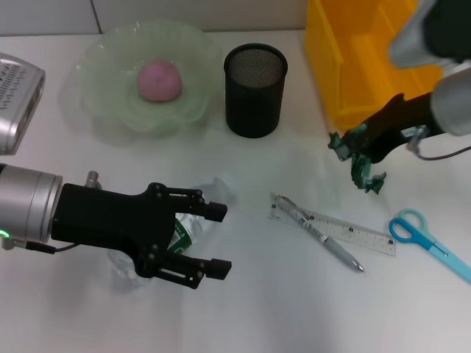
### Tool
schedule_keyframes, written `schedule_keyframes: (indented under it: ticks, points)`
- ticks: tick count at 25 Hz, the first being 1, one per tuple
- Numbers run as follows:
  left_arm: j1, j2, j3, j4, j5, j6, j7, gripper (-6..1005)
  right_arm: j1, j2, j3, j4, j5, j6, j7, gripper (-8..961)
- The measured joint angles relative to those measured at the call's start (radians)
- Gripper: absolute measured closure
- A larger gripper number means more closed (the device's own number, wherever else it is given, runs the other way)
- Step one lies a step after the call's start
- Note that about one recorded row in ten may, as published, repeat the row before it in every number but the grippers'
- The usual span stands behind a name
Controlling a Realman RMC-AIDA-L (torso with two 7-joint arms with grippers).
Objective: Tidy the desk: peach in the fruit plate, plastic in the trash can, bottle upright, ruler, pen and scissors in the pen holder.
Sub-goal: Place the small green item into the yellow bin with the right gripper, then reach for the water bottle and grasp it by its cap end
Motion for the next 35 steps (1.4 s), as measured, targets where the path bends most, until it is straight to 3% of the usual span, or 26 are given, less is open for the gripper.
schedule_keyframes:
  ticks: [3, 6, 12, 18, 23, 31, 35]
  points:
    - [0.0, 0.0, -0.001, 0.002, 0.0, 0.001, 0.0, 170, -0.06, 0.002, 0.136, -0.123, 0.129, -0.064, -0.064, 952]
    - [0.001, 0.0, -0.001, 0.003, 0.0, 0.002, -0.002, 170, -0.097, 0.002, 0.303, -0.152, 0.319, -0.077, -0.135, 951]
    - [0.0, 0.0, 0.0, -0.002, 0.0, 0.0, -0.004, 171, -0.075, -0.001, 0.545, 0.09, 0.593, 0.039, -0.414, 949]
    - [-0.01, 0.0, 0.0, -0.001, 0.0, 0.0, -0.013, 172, 0.021, -0.001, 0.584, 0.375, 0.631, 0.267, -0.581, 946]
    - [-0.012, 0.0, -0.002, 0.001, 0.0, 0.0, -0.016, 173, 0.066, -0.001, 0.575, 0.472, 0.625, 0.339, -0.608, 944]
    - [-0.017, 0.0, -0.007, -0.001, 0.0, -0.002, -0.017, 174, 0.058, -0.003, 0.575, 0.47, 0.625, 0.332, -0.608, 616]
    - [-0.019, 0.0, -0.008, 0.003, 0.0, -0.002, -0.029, 175, 0.037, -0.008, 0.594, 0.448, 0.632, 0.234, -0.6, 465]
